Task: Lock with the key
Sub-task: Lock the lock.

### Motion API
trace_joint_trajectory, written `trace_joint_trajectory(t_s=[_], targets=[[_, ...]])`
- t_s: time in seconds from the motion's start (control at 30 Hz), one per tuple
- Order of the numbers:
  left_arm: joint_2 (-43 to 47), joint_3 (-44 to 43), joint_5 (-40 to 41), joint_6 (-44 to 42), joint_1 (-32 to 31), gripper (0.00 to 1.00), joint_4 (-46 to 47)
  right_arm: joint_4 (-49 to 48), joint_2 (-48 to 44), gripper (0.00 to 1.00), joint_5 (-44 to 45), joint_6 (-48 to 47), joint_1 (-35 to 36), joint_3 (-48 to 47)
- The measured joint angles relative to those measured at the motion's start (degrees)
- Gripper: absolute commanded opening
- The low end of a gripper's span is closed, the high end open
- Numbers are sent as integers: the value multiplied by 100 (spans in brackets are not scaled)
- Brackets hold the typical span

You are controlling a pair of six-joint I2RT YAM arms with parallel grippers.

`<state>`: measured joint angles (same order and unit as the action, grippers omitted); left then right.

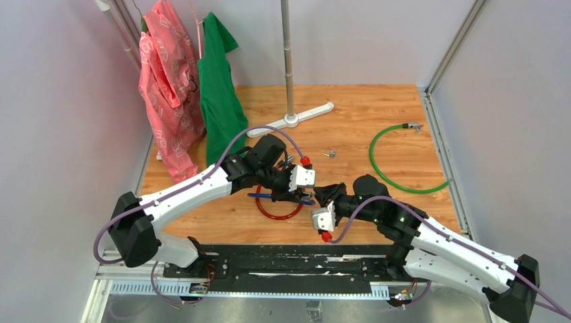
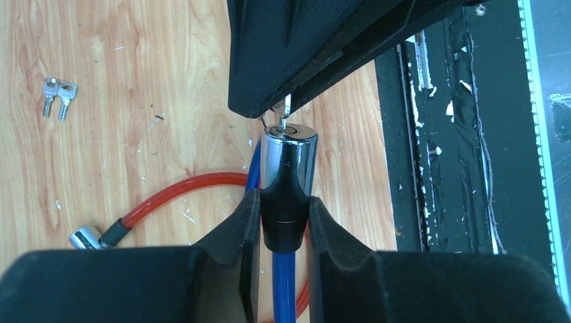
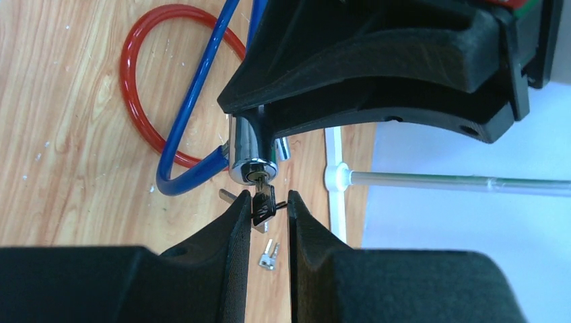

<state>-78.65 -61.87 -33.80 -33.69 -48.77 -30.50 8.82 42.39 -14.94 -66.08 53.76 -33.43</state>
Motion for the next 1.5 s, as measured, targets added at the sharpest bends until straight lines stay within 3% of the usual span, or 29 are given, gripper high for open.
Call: trace_joint_trajectory(t_s=[0.33, 0.37, 0.47, 0.5, 0.8, 1.03, 1.17, 1.37, 1.5], targets=[[0, 0, -2, -15, 0, 0, -42, 339, 13, 2, 234, -977, 262, -50], [0, 0, -4, -20, -2, 0, -42, 422, 11, 10, 234, -970, 273, -90], [0, 0, -39, -39, -11, 0, -39, 675, -15, 51, 232, -800, 278, -219], [0, 0, -48, -44, -13, 0, -39, 793, -42, 58, 234, -688, 278, -275], [0, 0, -63, -83, -13, 0, -76, 1357, -634, 86, 413, 1202, 275, -682], [0, 2, -59, -59, -13, 0, -39, 1300, -726, 86, 1228, 5637, -142, -1172], [0, 15, -61, -59, -13, 0, -7, 1211, -730, 90, 1346, 7388, -295, -1056], [0, 20, -61, -59, -13, 0, 22, 1252, -229, 91, 809, 8647, -514, -1067], [-2, 20, -61, -59, -13, 0, 22, 1506, 380, 79, 358, 9082, -903, -1434]])
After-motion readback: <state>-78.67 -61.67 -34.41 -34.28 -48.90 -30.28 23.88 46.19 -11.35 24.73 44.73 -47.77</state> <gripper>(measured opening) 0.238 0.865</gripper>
